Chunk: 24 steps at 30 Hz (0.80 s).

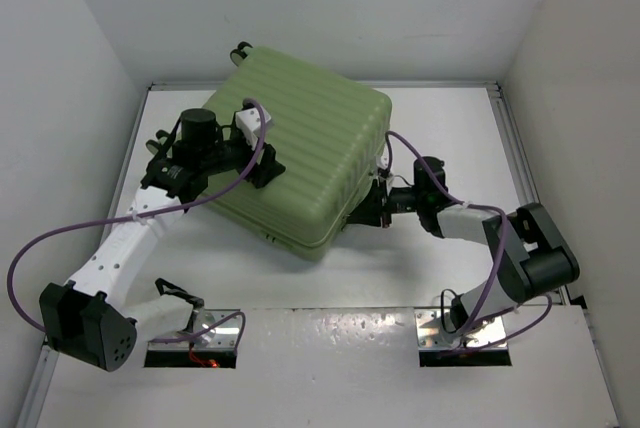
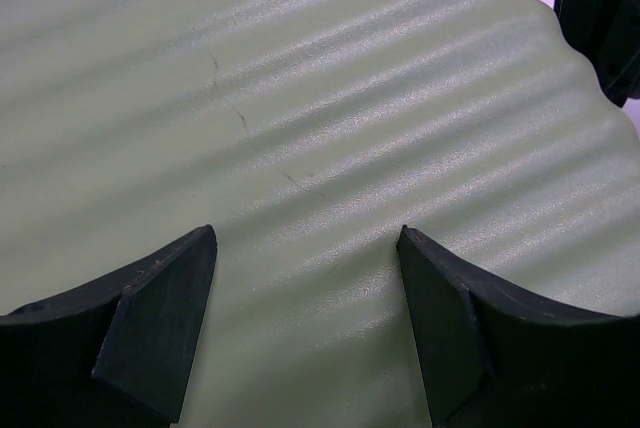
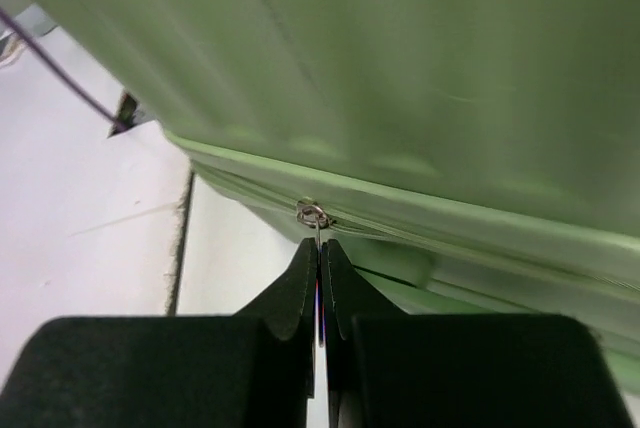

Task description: Pack the luggage

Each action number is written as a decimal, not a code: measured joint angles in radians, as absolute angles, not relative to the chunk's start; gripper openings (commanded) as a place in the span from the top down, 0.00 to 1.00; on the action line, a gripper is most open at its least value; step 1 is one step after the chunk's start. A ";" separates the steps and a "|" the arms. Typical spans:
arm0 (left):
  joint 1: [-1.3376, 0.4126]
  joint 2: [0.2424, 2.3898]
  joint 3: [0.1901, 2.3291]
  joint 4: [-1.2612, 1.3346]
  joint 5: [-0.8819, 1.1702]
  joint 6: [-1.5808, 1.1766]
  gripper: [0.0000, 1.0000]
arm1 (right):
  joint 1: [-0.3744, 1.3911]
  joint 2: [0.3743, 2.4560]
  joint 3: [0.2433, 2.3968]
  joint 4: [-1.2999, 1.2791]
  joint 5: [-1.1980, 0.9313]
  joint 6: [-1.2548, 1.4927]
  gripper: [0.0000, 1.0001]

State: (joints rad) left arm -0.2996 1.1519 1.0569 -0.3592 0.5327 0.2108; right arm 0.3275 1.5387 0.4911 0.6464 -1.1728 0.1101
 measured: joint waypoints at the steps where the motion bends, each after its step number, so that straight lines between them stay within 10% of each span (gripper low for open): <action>1: -0.300 1.151 1.055 -0.356 0.531 0.208 0.22 | 0.314 1.530 0.491 0.641 -1.168 0.108 1.00; 24: -0.313 1.150 1.002 -0.289 0.514 0.202 0.23 | 0.221 1.504 0.484 0.710 -0.739 -0.043 1.00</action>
